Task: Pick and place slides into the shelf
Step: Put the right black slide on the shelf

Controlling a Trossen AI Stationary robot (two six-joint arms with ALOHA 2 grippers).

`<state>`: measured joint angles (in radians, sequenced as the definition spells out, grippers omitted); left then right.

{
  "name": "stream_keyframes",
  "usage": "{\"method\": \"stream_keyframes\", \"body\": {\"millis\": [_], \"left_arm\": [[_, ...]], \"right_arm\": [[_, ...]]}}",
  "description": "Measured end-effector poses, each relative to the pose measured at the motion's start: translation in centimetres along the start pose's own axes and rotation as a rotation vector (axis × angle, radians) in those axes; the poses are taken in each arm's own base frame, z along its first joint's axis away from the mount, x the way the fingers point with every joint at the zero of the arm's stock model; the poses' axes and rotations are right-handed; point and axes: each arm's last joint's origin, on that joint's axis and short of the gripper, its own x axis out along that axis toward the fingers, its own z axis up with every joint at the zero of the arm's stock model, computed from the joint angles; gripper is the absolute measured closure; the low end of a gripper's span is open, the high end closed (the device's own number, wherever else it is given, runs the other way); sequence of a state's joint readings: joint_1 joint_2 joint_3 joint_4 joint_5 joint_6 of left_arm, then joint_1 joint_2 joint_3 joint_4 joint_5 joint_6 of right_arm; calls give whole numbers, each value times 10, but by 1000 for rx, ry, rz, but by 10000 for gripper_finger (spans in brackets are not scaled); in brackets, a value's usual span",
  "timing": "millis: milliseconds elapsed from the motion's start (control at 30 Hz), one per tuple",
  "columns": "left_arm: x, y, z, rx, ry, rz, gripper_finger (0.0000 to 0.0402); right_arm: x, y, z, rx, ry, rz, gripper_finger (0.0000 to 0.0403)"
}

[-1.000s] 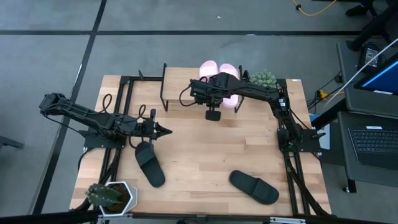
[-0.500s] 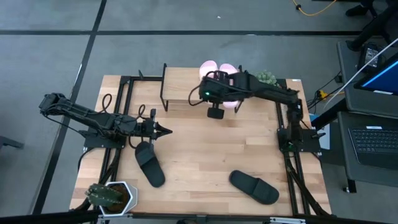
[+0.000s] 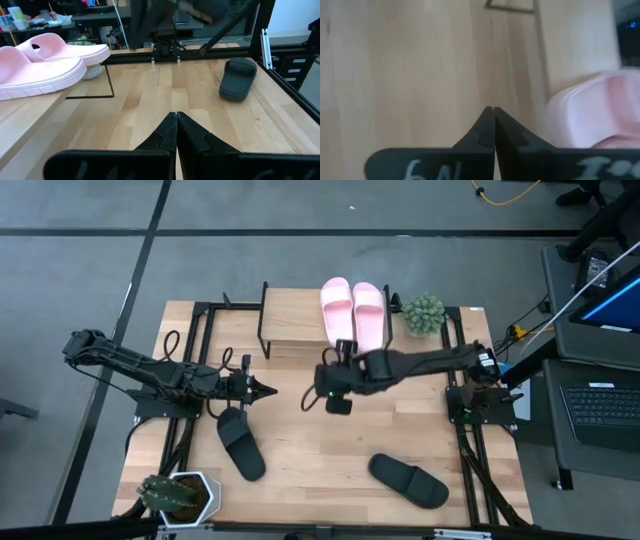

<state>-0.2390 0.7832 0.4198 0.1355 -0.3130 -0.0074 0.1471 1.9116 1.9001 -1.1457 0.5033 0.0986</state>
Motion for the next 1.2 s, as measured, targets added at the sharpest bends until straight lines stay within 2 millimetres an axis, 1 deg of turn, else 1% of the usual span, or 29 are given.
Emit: {"method": "stream_keyframes", "body": {"millis": [100,267,367,533,667,800,967,1100,1200], "left_arm": [[0,0,0,12,0,0,401],[0,0,0,14,1,0,401],[0,0,0,18,5,0,401],[0,0,0,19,4,0,401],[0,0,0,19,3,0,401],[0,0,0,18,0,-3,401],[0,-1,0,20,0,-43,401],[0,-2,1,16,-12,-65,401],[0,-2,2,13,-16,-68,401]], "right_arm": [[12,9,-12,73,-11,4,403],[19,24,-36,169,-78,32,403],[13,31,-48,208,-152,65,403],[-1,41,-68,220,-263,117,403],[-6,47,-84,223,-345,151,403],[-3,51,-102,221,-386,170,403],[5,54,-125,235,-375,178,403],[9,54,-135,243,-398,184,403],[16,56,-145,237,-390,182,403]]}}
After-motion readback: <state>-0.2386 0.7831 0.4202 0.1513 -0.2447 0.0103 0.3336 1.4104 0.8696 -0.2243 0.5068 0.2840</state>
